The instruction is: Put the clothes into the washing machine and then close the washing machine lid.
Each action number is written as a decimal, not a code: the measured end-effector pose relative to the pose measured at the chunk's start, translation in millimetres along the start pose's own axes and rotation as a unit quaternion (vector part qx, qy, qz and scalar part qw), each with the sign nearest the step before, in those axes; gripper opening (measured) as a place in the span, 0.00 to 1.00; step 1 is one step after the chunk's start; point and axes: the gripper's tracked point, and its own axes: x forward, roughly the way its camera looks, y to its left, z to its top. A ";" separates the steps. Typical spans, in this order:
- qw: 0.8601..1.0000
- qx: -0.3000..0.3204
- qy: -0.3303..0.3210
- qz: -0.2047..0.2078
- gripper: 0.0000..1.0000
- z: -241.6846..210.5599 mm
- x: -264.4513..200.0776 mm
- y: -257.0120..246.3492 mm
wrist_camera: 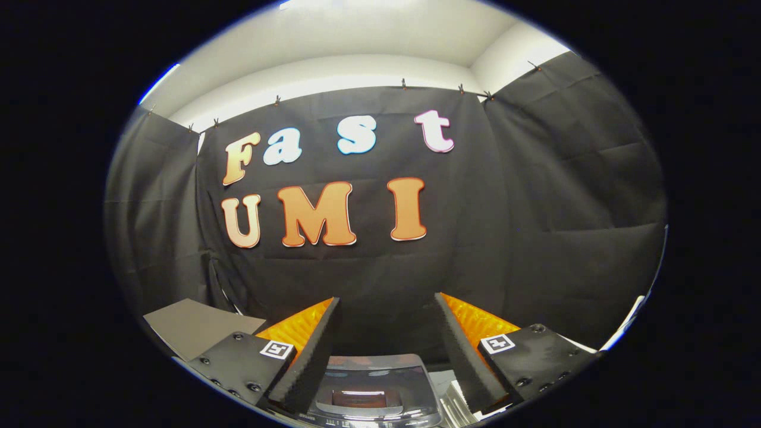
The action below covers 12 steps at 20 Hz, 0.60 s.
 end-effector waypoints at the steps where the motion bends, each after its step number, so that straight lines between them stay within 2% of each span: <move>1: 1.000 0.001 -0.001 -0.001 0.98 5.7 -10.6 0.9; 4: 1.000 0.013 -0.011 0.006 0.99 26.6 -35.0 8.7; 8: 1.000 -0.004 -0.021 -0.004 0.99 46.0 -60.2 2.7; 12: 1.000 -0.002 -0.029 -0.009 0.99 57.2 -69.3 3.2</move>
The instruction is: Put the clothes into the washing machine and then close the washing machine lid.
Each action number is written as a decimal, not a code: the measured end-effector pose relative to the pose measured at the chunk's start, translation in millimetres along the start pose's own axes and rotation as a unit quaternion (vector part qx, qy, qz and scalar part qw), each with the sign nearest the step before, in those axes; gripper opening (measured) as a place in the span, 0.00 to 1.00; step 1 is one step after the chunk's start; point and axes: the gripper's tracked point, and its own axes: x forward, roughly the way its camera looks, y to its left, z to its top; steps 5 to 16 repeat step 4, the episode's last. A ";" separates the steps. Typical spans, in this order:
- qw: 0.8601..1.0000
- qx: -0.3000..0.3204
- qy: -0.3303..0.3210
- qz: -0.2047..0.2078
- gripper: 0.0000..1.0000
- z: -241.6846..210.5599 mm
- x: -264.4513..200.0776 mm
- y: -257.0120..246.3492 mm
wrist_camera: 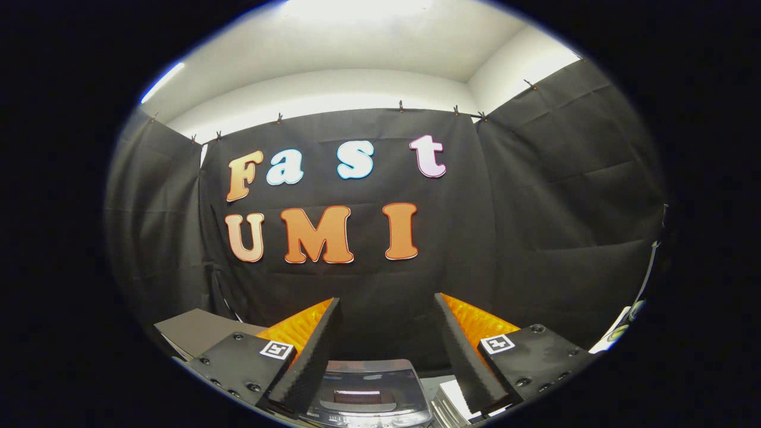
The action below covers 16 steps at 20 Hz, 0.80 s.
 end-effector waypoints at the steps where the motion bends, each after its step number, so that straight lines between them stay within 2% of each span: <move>1: 1.000 0.000 -0.001 0.000 0.99 2.1 -1.2 0.2; 16: 1.000 0.000 -0.002 -0.002 0.99 7.9 -1.7 0.2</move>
